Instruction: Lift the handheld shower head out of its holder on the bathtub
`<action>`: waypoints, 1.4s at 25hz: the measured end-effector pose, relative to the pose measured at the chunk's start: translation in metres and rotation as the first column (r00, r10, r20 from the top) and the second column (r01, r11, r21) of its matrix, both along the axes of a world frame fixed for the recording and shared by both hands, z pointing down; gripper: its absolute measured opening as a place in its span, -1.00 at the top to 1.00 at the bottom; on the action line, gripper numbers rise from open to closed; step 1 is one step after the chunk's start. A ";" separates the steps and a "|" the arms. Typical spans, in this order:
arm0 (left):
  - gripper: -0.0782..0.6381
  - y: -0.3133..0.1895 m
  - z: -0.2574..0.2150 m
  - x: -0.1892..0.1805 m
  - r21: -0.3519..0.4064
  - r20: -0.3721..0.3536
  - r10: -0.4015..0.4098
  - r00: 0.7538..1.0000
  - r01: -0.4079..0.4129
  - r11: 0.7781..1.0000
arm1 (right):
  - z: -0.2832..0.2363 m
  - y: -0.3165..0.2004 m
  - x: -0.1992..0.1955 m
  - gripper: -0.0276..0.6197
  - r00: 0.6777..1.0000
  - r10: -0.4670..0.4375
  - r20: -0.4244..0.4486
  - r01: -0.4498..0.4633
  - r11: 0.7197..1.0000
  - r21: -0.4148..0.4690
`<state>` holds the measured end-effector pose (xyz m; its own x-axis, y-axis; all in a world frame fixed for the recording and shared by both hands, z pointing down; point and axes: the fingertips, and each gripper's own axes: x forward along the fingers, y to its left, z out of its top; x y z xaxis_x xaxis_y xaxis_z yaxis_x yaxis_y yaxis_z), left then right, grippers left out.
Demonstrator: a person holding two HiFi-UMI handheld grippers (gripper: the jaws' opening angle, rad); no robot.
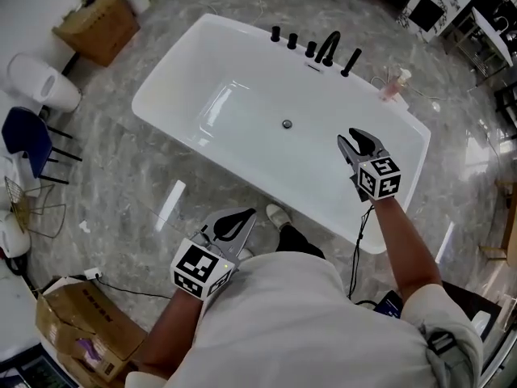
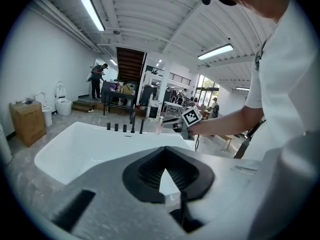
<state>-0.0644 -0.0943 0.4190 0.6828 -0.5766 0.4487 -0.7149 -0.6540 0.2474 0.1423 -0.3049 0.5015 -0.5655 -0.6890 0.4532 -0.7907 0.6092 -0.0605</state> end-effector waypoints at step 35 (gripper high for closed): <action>0.76 -0.213 0.101 0.082 -0.242 0.035 -0.016 0.999 0.024 0.970 | 0.219 -0.402 0.165 0.27 0.932 0.355 -0.072 -0.362 0.913 -0.185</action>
<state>0.0171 -0.3076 0.5196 0.6550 -0.4615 0.5983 -0.7375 -0.5626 0.3735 0.3076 -0.7070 0.7202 -0.2776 -0.7403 0.6123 -0.9577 0.2635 -0.1156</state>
